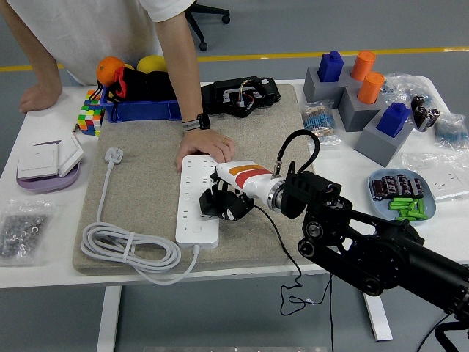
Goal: Press the white button,pick up the black plug,place it near the board,insert it into the board
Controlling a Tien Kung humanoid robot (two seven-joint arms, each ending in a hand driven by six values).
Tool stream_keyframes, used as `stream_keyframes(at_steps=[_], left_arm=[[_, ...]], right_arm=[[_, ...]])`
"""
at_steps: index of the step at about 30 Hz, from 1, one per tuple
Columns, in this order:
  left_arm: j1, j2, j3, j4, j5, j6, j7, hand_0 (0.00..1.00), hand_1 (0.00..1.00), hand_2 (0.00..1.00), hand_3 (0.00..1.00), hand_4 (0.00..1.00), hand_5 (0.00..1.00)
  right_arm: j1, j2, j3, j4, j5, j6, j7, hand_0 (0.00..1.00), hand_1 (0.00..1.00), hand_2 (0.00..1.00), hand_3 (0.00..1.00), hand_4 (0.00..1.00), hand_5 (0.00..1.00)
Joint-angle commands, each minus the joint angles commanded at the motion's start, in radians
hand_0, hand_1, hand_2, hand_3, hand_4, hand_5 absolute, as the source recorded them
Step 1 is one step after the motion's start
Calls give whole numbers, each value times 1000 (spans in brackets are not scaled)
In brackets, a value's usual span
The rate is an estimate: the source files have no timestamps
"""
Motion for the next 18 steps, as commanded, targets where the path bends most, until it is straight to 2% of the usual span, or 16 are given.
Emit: stream_keyframes(at_steps=[18], left_arm=[[-1, 0, 0, 0, -2, 2, -2, 622, 624, 631, 687, 518, 380]], right_arm=[[-1, 3, -4, -7, -13, -2, -1, 404, 359, 448, 484, 768, 2]])
